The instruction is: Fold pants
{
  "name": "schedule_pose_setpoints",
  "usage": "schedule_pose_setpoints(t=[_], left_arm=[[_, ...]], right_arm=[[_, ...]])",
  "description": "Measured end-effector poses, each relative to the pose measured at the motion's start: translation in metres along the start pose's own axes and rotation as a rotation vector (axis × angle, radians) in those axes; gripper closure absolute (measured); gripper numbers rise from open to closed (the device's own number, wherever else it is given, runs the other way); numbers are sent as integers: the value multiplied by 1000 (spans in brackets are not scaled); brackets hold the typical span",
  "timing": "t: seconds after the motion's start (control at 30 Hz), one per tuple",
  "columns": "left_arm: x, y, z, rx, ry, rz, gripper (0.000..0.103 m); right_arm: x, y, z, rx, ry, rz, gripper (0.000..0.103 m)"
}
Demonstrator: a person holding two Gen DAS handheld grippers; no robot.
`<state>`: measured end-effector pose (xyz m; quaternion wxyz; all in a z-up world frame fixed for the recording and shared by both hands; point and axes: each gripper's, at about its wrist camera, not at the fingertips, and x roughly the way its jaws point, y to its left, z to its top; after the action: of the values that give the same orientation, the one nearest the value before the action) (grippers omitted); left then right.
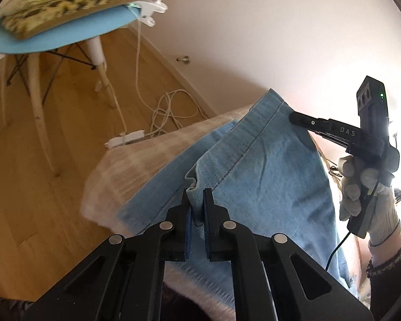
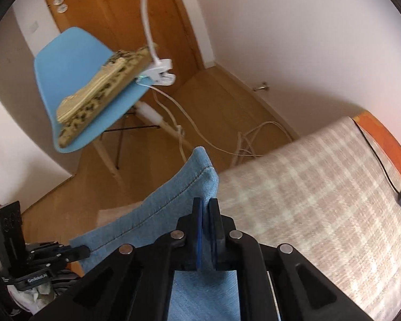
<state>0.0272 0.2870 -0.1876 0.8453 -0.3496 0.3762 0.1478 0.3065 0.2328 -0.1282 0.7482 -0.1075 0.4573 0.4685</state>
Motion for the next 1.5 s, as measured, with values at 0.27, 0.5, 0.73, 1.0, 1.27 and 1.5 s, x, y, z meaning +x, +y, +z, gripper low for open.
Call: schedule_pose_setpoints(t=[0.27, 0.5, 0.73, 1.0, 1.27, 1.5], left_arm=[[15, 26, -6, -29, 61, 23, 97], [25, 25, -6, 2, 78, 44, 96], [14, 23, -3, 16, 76, 102, 81], [-18, -5, 1, 105, 44, 49, 78], [-29, -101, -17, 319, 98, -154, 78], [-19, -193, -60, 531, 216, -301, 73]], right_arm=[[58, 6, -15, 23, 93, -66, 101], [76, -7, -21, 59, 99, -71, 101], [55, -3, -21, 65, 48, -106, 52], [-50, 7, -51, 83, -110, -155, 30], [-169, 2, -123, 167, -233, -285, 24], [-268, -32, -203, 347, -290, -465, 23]])
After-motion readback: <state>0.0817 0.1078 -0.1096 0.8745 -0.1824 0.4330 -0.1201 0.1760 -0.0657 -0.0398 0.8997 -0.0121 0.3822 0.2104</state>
